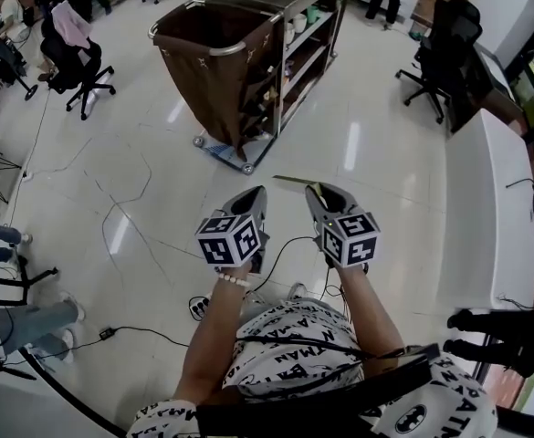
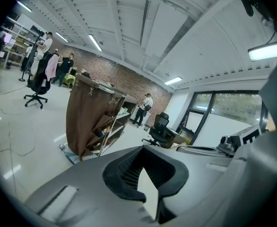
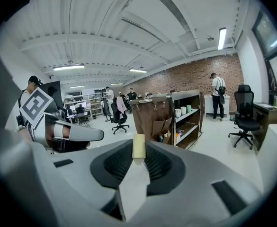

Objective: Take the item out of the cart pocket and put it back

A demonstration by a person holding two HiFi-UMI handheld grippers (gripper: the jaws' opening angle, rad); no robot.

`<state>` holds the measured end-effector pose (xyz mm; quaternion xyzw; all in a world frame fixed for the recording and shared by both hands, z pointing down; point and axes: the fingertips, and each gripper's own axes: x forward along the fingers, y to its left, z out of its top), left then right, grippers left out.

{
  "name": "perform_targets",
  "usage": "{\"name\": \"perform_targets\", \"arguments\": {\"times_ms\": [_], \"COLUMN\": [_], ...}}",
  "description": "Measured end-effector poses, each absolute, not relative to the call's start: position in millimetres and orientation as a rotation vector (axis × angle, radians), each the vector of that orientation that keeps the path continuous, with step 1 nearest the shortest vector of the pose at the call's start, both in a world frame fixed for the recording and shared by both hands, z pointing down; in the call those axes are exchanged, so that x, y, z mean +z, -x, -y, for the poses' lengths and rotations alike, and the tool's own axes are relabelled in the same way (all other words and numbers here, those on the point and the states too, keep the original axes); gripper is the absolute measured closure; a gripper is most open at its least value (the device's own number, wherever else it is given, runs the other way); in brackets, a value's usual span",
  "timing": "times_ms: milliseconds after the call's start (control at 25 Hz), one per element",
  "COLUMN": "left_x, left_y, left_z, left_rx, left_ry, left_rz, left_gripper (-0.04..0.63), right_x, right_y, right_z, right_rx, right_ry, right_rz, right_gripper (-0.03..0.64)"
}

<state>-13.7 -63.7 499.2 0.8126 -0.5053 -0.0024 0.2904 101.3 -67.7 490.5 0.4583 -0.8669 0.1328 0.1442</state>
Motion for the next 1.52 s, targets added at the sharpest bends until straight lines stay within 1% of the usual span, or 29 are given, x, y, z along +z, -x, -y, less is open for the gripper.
{"name": "perform_targets", "arguments": {"times_ms": [720,1520], "left_x": [502.8,524.5], "left_y": [14.5,58.6], "left_z": [60.6,41.2], "left_rx": [0.002,0.063], "left_ry": [-2.17,-2.145], "left_rz": [1.371,1.374], "left_gripper": [0.592,0.592], "right_x": [481.6,498.2], "right_y": [-100.9,-57.9], "right_z": [65.8,51.8], "right_rx": [0.375,0.407], "right_ry": [-1.344,-1.344], "right_rz": [2.513,2.494], "right_gripper": [0.531,0.531]}}
